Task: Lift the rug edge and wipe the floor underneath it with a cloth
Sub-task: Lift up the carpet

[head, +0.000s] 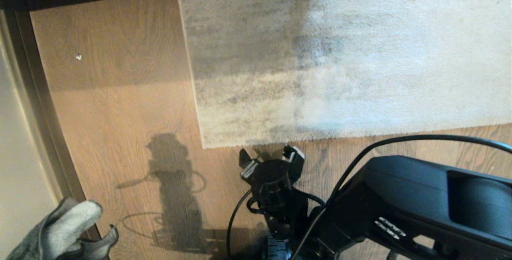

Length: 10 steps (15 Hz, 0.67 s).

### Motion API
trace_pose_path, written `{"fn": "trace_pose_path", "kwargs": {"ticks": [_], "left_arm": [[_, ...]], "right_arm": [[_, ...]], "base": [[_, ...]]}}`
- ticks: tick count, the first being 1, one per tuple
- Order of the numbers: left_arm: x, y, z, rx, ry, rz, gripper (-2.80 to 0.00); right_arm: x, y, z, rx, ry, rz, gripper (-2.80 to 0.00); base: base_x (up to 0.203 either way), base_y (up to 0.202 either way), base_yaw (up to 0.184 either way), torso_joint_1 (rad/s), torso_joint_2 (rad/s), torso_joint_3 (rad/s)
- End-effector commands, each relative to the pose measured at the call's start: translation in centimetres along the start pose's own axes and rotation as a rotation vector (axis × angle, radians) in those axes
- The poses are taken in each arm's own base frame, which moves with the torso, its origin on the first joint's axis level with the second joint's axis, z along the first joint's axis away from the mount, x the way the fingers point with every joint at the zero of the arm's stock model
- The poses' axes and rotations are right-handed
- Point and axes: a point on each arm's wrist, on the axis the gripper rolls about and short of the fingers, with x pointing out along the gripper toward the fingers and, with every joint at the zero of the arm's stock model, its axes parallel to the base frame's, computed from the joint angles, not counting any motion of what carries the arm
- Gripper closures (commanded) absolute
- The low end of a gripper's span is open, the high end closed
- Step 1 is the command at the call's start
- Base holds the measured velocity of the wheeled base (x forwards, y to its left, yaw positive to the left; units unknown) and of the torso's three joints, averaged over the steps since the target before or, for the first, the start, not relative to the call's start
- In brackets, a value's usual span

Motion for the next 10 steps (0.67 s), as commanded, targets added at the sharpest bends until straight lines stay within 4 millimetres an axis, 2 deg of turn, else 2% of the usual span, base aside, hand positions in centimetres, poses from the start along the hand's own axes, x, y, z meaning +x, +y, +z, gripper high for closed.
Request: {"fn": "trace_pose_path", "kwargs": {"ticks": [1, 5, 10], "left_arm": [[0.0, 0.0, -0.01, -0.001, 0.0, 0.001, 0.0], [0.0, 0.0, 0.01, -0.001, 0.0, 0.0, 0.0], [0.0, 0.0, -0.01, -0.001, 0.0, 0.001, 0.0]], "right_arm": [[0.55, -0.42, -0.27, -0.005, -0.035, 0.034, -2.8], [1.26, 0.42, 0.29, -0.014, -0.129, 0.143, -2.8], [1.26, 0.0, -0.48, 0.006, -0.142, 0.178, -2.8]], "base": [[0.0, 0.0, 0.0, 0.0, 0.0, 0.0], [0.0, 0.0, 0.0, 0.0, 0.0, 0.0], [0.0, 0.0, 0.0, 0.0, 0.0, 0.0]]}}
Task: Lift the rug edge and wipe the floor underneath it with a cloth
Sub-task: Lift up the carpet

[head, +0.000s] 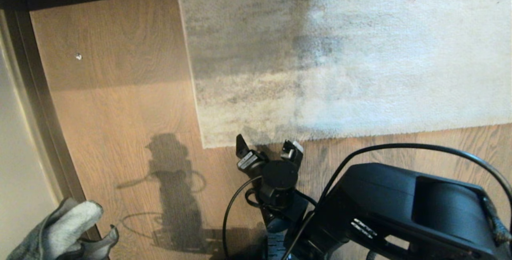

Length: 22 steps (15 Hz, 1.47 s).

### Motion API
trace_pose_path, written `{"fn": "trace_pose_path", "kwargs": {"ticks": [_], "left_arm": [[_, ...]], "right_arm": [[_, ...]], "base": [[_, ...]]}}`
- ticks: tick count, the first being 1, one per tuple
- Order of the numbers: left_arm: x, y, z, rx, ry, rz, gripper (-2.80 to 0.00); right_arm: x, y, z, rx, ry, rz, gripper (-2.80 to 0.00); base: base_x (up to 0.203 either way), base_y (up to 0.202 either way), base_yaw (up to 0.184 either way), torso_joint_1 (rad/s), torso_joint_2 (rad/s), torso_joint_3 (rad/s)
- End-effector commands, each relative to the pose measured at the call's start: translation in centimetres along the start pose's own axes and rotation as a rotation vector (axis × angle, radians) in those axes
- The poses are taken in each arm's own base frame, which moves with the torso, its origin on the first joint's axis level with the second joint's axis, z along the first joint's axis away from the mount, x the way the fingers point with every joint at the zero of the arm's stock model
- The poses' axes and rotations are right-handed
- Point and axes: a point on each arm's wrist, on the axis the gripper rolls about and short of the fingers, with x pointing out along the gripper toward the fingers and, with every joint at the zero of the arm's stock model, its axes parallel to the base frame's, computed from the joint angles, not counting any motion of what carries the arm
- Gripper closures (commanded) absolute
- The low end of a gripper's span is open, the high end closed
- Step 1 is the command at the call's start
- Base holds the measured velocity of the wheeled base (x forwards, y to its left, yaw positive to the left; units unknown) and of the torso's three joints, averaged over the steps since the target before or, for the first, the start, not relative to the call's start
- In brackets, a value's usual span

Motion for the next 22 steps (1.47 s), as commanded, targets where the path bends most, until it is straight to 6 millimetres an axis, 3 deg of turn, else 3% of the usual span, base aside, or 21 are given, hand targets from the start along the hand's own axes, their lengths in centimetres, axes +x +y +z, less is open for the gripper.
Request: {"fn": "trace_pose_path", "kwargs": {"ticks": [1, 7, 17, 19, 22], "left_arm": [[0.0, 0.0, 0.0, 0.0, 0.0, 0.0, 0.0], [0.0, 0.0, 0.0, 0.001, 0.0, 0.0, 0.0], [0.0, 0.0, 0.0, 0.0, -0.001, -0.001, 0.0], [0.0, 0.0, 0.0, 0.0, 0.0, -0.001, 0.0], [0.0, 0.0, 0.0, 0.0, -0.002, -0.001, 0.0]], "right_arm": [[-0.1, -0.5, -0.7, 0.005, 0.005, -0.001, -2.8], [0.0, -2.2, -1.8, -0.001, -0.007, 0.009, -2.8], [4.1, -2.2, -0.5, -0.041, -0.137, 0.077, -2.8], [4.4, -2.2, 0.2, -0.045, -0.153, 0.074, -2.8], [4.7, -0.4, 2.7, -0.04, -0.199, 0.097, -2.8]], "base": [[0.0, 0.0, 0.0, 0.0, 0.0, 0.0], [0.0, 0.0, 0.0, 0.0, 0.0, 0.0], [0.0, 0.0, 0.0, 0.0, 0.0, 0.0], [0.0, 0.0, 0.0, 0.0, 0.0, 0.0], [0.0, 0.0, 0.0, 0.0, 0.0, 0.0]]}}
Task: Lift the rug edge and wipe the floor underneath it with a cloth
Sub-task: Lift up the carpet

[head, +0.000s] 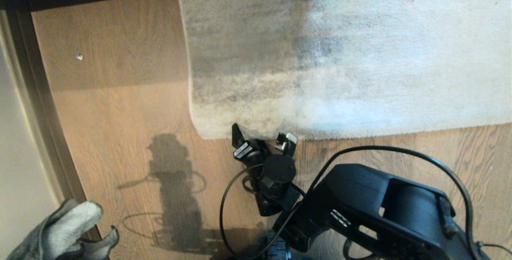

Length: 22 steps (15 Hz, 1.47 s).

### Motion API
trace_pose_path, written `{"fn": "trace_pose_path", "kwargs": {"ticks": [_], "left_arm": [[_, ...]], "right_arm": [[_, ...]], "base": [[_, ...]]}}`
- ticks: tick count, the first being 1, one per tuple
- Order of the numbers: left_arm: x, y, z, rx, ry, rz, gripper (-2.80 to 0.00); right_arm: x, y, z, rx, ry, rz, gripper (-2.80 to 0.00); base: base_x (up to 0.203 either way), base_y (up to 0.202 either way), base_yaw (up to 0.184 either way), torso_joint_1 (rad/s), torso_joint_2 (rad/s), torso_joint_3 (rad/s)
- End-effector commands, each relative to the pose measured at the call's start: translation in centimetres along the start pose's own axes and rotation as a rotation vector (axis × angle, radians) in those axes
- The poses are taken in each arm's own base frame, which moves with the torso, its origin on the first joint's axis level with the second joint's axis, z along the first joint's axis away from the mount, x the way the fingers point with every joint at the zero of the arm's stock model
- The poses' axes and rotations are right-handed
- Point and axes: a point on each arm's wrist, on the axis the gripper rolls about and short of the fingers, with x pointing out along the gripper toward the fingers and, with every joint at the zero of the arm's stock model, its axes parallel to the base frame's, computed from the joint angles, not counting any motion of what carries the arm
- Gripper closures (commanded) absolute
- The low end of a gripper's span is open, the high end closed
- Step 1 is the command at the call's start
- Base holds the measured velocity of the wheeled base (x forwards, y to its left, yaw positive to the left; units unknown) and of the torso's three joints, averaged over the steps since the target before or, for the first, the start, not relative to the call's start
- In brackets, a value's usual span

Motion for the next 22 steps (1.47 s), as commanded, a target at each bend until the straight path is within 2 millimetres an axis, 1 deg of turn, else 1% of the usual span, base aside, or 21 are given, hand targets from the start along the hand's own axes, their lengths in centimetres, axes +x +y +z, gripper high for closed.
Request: {"fn": "trace_pose_path", "kwargs": {"ticks": [1, 4, 7, 9, 11, 12, 14, 15, 18, 20, 22], "left_arm": [[0.0, 0.0, 0.0, 0.0, 0.0, 0.001, 0.0], [0.0, 0.0, 0.0, 0.0, 0.0, -0.001, 0.0], [0.0, 0.0, 0.0, 0.0, 0.0, 0.001, 0.0], [0.0, 0.0, 0.0, 0.0, 0.0, -0.001, 0.0], [0.0, 0.0, 0.0, 0.0, 0.0, 0.001, 0.0], [0.0, 0.0, 0.0, 0.0, -0.001, 0.0, 0.0], [0.0, 0.0, 0.0, 0.0, 0.0, 0.001, 0.0], [0.0, 0.0, 0.0, 0.0, -0.002, 0.001, 0.0], [0.0, 0.0, 0.0, 0.0, 0.0, 0.001, 0.0], [0.0, 0.0, 0.0, 0.0, 0.0, -0.001, 0.0], [0.0, 0.0, 0.0, 0.0, -0.001, 0.0, 0.0]], "right_arm": [[0.5, 1.8, 2.4, 0.025, -0.052, 0.024, -2.8], [0.6, 4.4, 6.0, 0.009, -0.087, 0.052, -2.8], [0.6, 7.1, 10.8, 0.003, -0.121, 0.057, -2.8], [1.0, 8.1, 14.5, -0.03, -0.145, 0.057, -2.8], [1.2, 8.6, 18.0, -0.084, -0.169, 0.097, -2.8], [1.0, 8.8, 19.1, -0.117, -0.17, 0.108, -2.8], [0.2, 8.6, 19.9, -0.192, -0.136, 0.103, -2.8], [-0.4, 8.1, 20.0, -0.235, -0.112, 0.1, -2.8], [-2.3, 5.5, 19.6, -0.37, -0.032, 0.049, -2.8], [-3.8, 3.8, 18.9, -0.434, 0.021, 0.018, -2.8], [-4.7, 2.8, 18.6, -0.525, 0.044, 0.005, -2.8]], "base": [[0.0, 0.0, 0.0, 0.0, 0.0, 0.0], [0.0, 0.0, 0.0, 0.0, 0.0, 0.0], [0.0, 0.0, 0.0, 0.0, 0.0, 0.0], [0.0, 0.0, 0.0, 0.0, 0.0, 0.0], [0.0, 0.0, 0.0, 0.0, 0.0, 0.0], [0.0, 0.0, 0.0, 0.0, 0.0, 0.0], [0.0, 0.0, 0.0, 0.0, 0.0, 0.0], [0.0, 0.0, 0.0, 0.0, 0.0, 0.0], [0.0, 0.0, 0.0, 0.0, 0.0, 0.0], [0.0, 0.0, 0.0, 0.0, 0.0, 0.0], [0.0, 0.0, 0.0, 0.0, 0.0, 0.0]]}}
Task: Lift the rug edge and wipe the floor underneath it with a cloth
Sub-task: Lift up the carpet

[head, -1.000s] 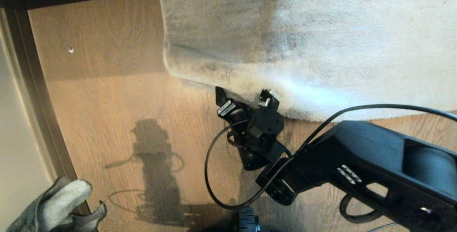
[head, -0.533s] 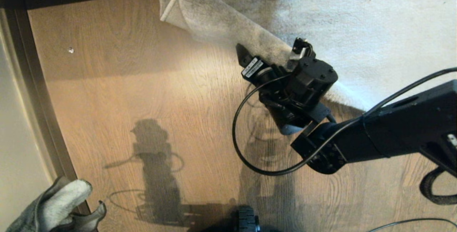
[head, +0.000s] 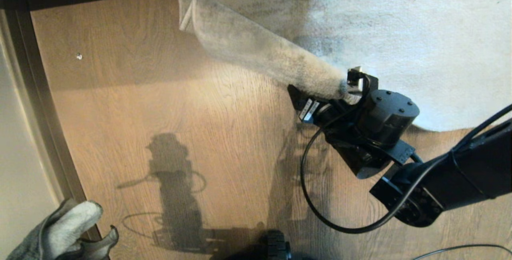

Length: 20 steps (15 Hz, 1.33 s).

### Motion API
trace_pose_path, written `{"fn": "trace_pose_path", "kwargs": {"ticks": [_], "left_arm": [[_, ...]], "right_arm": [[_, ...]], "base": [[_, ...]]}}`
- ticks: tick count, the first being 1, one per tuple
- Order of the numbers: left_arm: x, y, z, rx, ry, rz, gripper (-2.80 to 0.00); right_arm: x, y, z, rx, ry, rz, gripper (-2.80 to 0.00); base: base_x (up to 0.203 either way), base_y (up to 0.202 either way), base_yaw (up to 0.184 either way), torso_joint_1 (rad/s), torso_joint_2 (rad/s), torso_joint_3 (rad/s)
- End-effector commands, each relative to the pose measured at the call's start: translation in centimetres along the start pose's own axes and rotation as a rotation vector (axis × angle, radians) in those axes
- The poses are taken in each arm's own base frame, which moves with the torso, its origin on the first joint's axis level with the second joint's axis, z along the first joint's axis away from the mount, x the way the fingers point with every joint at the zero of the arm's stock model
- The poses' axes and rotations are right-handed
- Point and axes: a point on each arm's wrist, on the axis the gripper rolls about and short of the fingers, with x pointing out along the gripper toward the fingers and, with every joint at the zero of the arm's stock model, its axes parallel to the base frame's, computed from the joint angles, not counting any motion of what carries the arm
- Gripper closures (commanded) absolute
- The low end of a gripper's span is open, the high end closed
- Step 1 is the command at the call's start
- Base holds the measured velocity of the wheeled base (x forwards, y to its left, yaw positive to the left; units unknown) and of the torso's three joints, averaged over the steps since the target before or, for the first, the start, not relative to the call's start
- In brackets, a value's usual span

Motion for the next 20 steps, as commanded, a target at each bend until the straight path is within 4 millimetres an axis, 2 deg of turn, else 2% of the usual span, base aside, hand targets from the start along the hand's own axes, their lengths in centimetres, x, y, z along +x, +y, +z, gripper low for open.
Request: {"fn": "trace_pose_path", "kwargs": {"ticks": [1, 4, 7, 10, 15, 19, 20], "left_arm": [[0.0, 0.0, 0.0, -0.001, 0.0, 0.001, 0.0], [0.0, 0.0, 0.0, -0.001, 0.0, 0.001, 0.0], [0.0, 0.0, 0.0, 0.0, -0.001, 0.001, 0.0], [0.0, 0.0, 0.0, -0.001, -0.001, 0.0, 0.0], [0.0, 0.0, 0.0, 0.0, 0.0, 0.001, 0.0], [0.0, 0.0, 0.0, -0.001, -0.001, 0.001, 0.0], [0.0, 0.0, 0.0, 0.001, 0.0, 0.0, 0.0]], "right_arm": [[-0.6, -0.3, -0.1, -0.03, 0.008, 0.001, -2.8], [-0.1, -0.2, -0.7, -0.003, -0.004, 0.006, -2.8], [1.5, 0.9, -1.0, 0.168, -0.065, 0.033, -2.8], [2.5, 3.5, -1.4, 0.3, -0.084, 0.096, -2.8], [2.4, 9.5, -1.6, 0.391, -0.122, 0.222, -2.8], [2.5, 11.7, -0.8, 0.419, -0.138, 0.265, -2.8], [2.6, 12.1, -1.2, 0.421, -0.129, 0.271, -2.8]], "base": [[0.0, 0.0, 0.0, 0.0, 0.0, 0.0], [0.0, 0.0, 0.0, 0.0, 0.0, 0.0], [0.0, 0.0, 0.0, 0.0, 0.0, 0.0], [0.0, 0.0, 0.0, 0.0, 0.0, 0.0], [0.0, 0.0, 0.0, 0.0, 0.0, 0.0], [0.0, 0.0, 0.0, 0.0, 0.0, 0.0], [0.0, 0.0, 0.0, 0.0, 0.0, 0.0]]}}
